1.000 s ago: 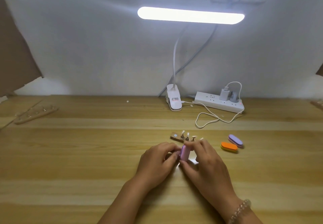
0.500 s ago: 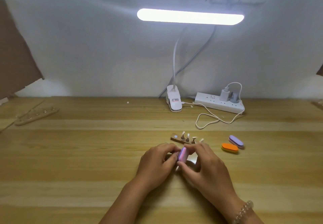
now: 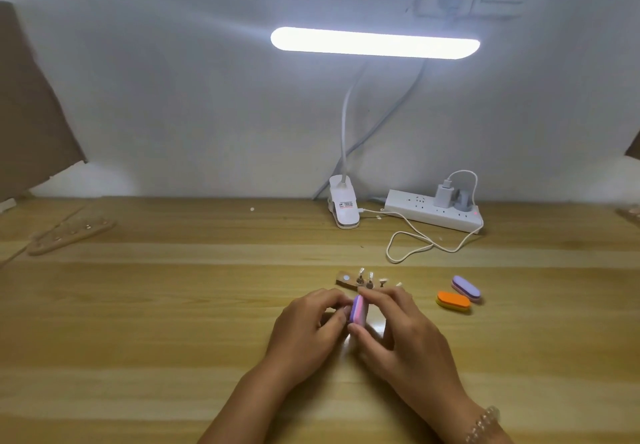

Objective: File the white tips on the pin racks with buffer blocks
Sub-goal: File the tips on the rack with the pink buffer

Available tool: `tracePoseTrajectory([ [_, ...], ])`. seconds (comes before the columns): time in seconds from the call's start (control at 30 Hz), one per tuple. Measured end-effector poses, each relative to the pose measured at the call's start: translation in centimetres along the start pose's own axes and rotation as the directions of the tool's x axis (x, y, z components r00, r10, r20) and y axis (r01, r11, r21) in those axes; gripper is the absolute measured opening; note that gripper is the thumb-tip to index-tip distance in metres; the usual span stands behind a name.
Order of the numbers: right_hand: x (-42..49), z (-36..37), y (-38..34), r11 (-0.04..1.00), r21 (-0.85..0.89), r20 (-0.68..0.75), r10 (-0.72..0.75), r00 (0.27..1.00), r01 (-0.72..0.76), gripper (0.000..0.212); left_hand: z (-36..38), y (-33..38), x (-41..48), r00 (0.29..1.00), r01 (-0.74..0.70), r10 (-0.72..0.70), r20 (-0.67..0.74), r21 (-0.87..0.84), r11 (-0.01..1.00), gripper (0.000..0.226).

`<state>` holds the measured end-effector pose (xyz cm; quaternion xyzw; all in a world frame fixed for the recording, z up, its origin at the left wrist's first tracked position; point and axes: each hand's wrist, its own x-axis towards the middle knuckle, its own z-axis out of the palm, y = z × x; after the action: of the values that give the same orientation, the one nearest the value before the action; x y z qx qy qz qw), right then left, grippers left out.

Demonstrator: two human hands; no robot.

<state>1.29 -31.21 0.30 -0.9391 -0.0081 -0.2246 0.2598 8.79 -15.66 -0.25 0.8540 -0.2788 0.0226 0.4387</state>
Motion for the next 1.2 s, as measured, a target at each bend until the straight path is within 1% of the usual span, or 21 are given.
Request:
tracePoseTrajectory([
  [0.07,0.24,-0.13,0.13,0.999,0.007,-0.023,0.054,0.998,-0.054,0.045,0.04,0.04,-0.01,1.0,0.004,-0.004,0.0,0.01,1.0,0.013],
  [0.1,0.23,-0.14,0.06,0.999,-0.016,-0.03,0.051,0.998,-0.052,0.045,0.05,0.01,-0.01,1.0,0.002,-0.002,0.001,0.015,1.0,0.012],
  [0.17,-0.02,-0.1,-0.21,0.999,-0.052,-0.004,-0.002,1.0,0.001,0.046,0.01,-0.08,-0.05,1.0,-0.004,0.004,0.0,0.01,1.0,0.014],
  [0.23,-0.21,-0.14,-0.34,0.999,-0.032,0.024,-0.026,0.999,0.026,0.044,-0.05,-0.06,-0.08,1.0,-0.008,0.008,-0.006,0.0,1.0,0.016],
  [0.3,0.18,-0.2,-0.01,0.999,0.012,-0.008,0.033,0.999,-0.033,0.041,-0.01,0.1,-0.07,1.0,-0.011,0.011,-0.006,0.003,1.0,0.015],
  [0.33,0.36,-0.17,0.14,0.998,0.013,-0.026,0.061,0.998,-0.06,0.04,0.01,0.14,-0.07,1.0,-0.013,0.013,-0.004,0.006,1.0,0.015],
  [0.37,0.38,-0.17,0.09,0.998,-0.003,-0.038,0.059,0.998,-0.059,0.041,0.06,0.14,-0.08,1.0,-0.014,0.014,-0.002,0.009,1.0,0.015],
  [0.47,-0.11,-0.07,-0.41,0.999,-0.036,-0.002,-0.028,1.0,0.028,0.047,-0.08,0.0,-0.13,1.0,-0.01,0.01,-0.001,-0.004,1.0,0.015],
  [0.5,-0.23,-0.08,-0.45,0.999,-0.029,0.01,-0.035,0.999,0.035,0.047,-0.11,0.02,-0.14,1.0,-0.009,0.009,-0.004,-0.005,1.0,0.016],
  [0.57,0.08,-0.14,-0.11,1.0,-0.002,-0.01,0.009,1.0,-0.009,0.044,-0.07,0.12,-0.11,1.0,-0.01,0.01,-0.013,0.012,1.0,0.016],
  [0.63,0.3,-0.07,-0.03,0.999,-0.018,-0.035,0.037,0.999,-0.038,0.044,-0.04,0.12,-0.12,1.0,-0.012,0.012,-0.019,0.024,1.0,0.014],
  [0.7,0.07,0.09,-0.19,0.998,-0.057,-0.018,-0.015,1.0,0.014,0.047,-0.12,0.07,-0.18,1.0,-0.01,0.01,-0.019,0.014,1.0,0.016],
  [0.77,-0.18,0.03,-0.24,0.999,-0.021,0.014,-0.043,0.999,0.043,0.048,-0.12,0.14,-0.18,1.0,-0.009,0.009,-0.013,0.006,1.0,0.017],
  [0.83,0.1,-0.07,0.14,0.999,0.038,-0.004,0.009,1.0,-0.008,0.044,-0.03,0.24,-0.15,1.0,-0.014,0.015,-0.019,0.02,1.0,0.016],
  [0.9,0.4,-0.07,0.21,0.998,0.032,-0.027,0.05,0.998,-0.05,0.041,0.05,0.27,-0.11,0.999,-0.02,0.021,-0.03,0.015,1.0,0.015],
  [1.0,0.06,0.03,-0.33,1.0,-0.018,-0.046,-0.023,0.999,0.022,0.043,0.08,0.09,-0.07,0.999,-0.022,0.02,-0.047,-0.045,0.999,0.018],
  [1.07,-0.08,-0.11,-0.45,0.999,0.027,-0.075,-0.022,0.997,0.024,0.044,0.1,-0.02,-0.07,0.998,-0.017,0.012,-0.054,-0.083,0.996,0.015],
  [1.13,0.22,-0.43,-0.17,0.989,0.145,-0.177,0.056,0.983,-0.03,0.041,0.21,-0.06,-0.06,0.999,-0.011,0.005,-0.054,-0.116,0.993,0.007],
  [1.2,0.65,-0.82,0.27,0.96,0.267,-0.286,0.157,0.945,-0.079,0.034,0.33,-0.07,0.02,0.996,-0.003,-0.012,-0.089,-0.161,0.987,0.009],
])
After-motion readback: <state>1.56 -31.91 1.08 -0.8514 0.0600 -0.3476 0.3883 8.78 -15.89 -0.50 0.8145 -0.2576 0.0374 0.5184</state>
